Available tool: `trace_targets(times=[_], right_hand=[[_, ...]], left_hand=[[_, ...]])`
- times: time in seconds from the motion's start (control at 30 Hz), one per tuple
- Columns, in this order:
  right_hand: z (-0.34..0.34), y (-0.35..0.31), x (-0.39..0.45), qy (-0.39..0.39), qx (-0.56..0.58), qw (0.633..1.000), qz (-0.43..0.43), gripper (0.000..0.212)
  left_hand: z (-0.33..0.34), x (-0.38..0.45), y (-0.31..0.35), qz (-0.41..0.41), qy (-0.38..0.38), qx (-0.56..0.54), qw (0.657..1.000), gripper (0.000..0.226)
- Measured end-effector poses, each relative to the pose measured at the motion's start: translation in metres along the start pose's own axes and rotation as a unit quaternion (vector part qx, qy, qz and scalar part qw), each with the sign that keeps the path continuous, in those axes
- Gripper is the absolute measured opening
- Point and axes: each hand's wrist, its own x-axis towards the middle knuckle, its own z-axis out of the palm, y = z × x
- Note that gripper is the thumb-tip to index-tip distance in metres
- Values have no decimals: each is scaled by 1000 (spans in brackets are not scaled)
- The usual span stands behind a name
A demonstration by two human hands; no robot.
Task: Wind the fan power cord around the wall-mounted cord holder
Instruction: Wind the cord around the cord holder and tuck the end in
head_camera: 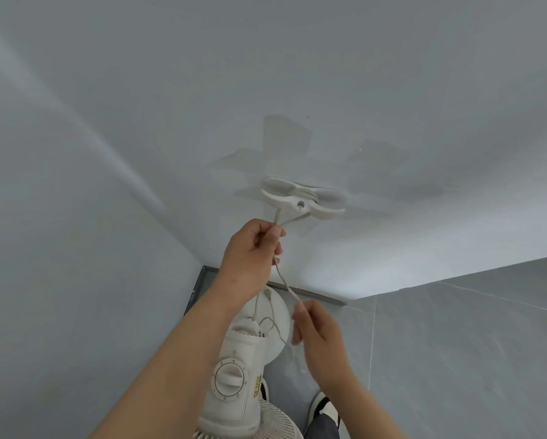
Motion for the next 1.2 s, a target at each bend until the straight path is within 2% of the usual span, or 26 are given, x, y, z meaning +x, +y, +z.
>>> trace_targets(times=[0.13,0.23,0.3,0.4,0.47,0.57,0.77,0.93,1.07,1.13,1.2], right_hand=[[-24,26,-15,40,-53,998,12,34],[-31,25,-19,55,-84,995,-22,40],[-29,10,-19,45,-94,993,-56,37],[-20,-9,-13,4,-121,987,-101,32],[-13,-18,-8,-11,-140,982,-125,26],[-3,-33,0,-11,-151,979,-138,19],[11,-62,0,16,-116,982,-147,25],[10,-72,-1,9,-96,986,-139,19],[4,-72,-1,34,-72,987,-138,21],[1,-72,-1,49,-66,989,-125,19],[-2,-73,-1,69,-62,989,-117,22]], left_hand=[[-12,6,13,-4,37,-63,997,24],[-17,11,19,-52,31,-127,990,22],[-22,13,21,-99,23,-229,968,16],[-35,17,23,-134,14,-395,909,9],[-43,19,29,-144,17,-447,883,7],[-49,16,40,-131,16,-441,888,5],[-49,10,45,-72,49,-426,901,7],[-42,10,51,-86,56,-448,888,8],[-35,2,56,-32,67,-388,918,9],[-30,-4,61,6,69,-335,939,2],[-24,-8,66,34,74,-267,960,6]])
